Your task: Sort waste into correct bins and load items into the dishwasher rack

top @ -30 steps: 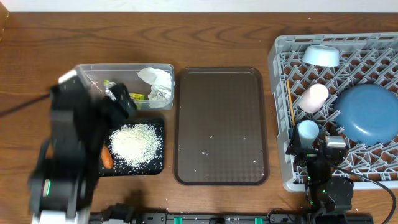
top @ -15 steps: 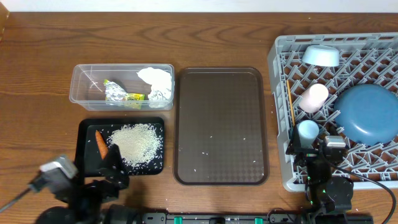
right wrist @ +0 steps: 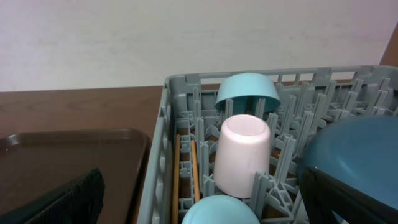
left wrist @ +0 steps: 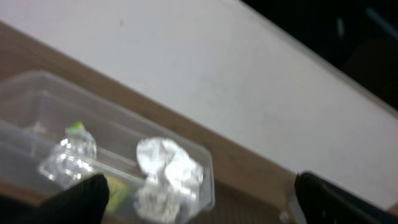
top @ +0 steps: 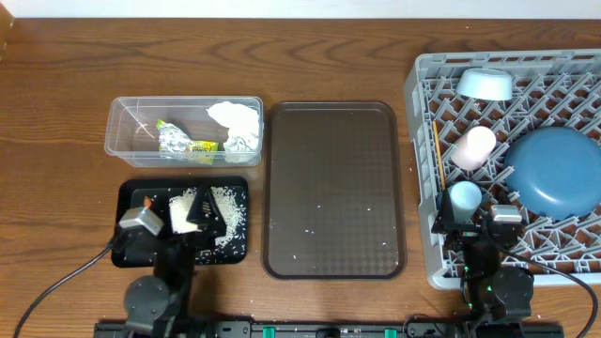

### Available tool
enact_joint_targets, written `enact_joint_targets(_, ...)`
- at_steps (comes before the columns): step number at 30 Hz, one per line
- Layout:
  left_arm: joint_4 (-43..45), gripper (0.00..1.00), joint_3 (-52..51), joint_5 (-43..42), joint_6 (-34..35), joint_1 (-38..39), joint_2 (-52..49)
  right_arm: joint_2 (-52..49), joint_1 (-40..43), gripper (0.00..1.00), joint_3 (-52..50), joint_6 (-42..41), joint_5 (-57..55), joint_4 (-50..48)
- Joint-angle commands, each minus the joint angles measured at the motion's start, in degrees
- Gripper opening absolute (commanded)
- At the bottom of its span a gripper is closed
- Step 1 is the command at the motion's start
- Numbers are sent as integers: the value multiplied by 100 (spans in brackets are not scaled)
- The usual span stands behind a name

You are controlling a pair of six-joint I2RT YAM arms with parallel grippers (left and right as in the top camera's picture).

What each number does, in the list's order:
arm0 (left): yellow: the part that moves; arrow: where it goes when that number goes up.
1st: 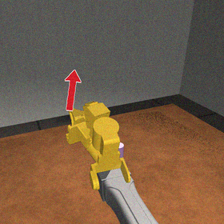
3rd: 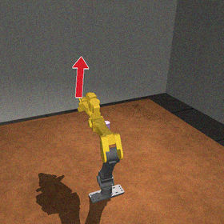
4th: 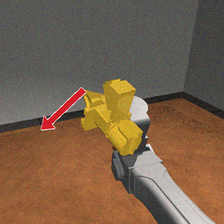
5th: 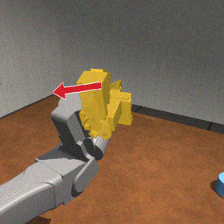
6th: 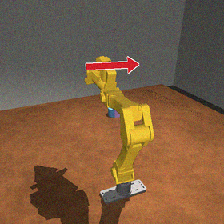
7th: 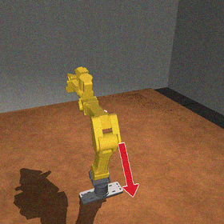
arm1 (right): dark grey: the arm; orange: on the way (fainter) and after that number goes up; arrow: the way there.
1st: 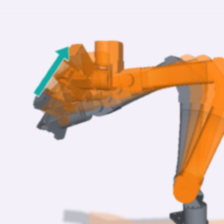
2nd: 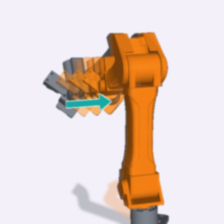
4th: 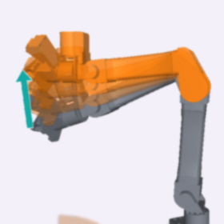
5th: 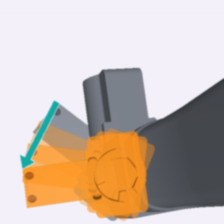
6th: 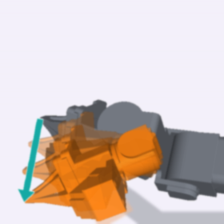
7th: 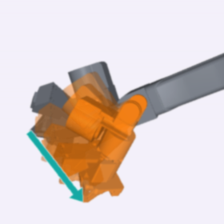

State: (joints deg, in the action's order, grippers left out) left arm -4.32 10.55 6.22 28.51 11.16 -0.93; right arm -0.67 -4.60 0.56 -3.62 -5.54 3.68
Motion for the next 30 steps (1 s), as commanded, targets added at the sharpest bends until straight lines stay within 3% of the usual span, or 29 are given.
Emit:
enact_joint_targets(1,483,98,-557,-44,-22,28,46,33,164,99,-24,72,22,7)
enact_joint_targets(5,693,98,-1040,-46,-24,28,46,33,164,99,-24,72,22,7)
enact_joint_targets(9,208,98,-1032,-68,-358,-96,44,33,164,99,-24,72,22,7)
enact_joint_targets(16,26,98,-1032,-592,-1851,-588,44,33,164,99,-24,72,22,7)
enact_joint_targets(30,26,98,-1032,-577,-1886,-660,33,33,164,99,-24,72,22,7)
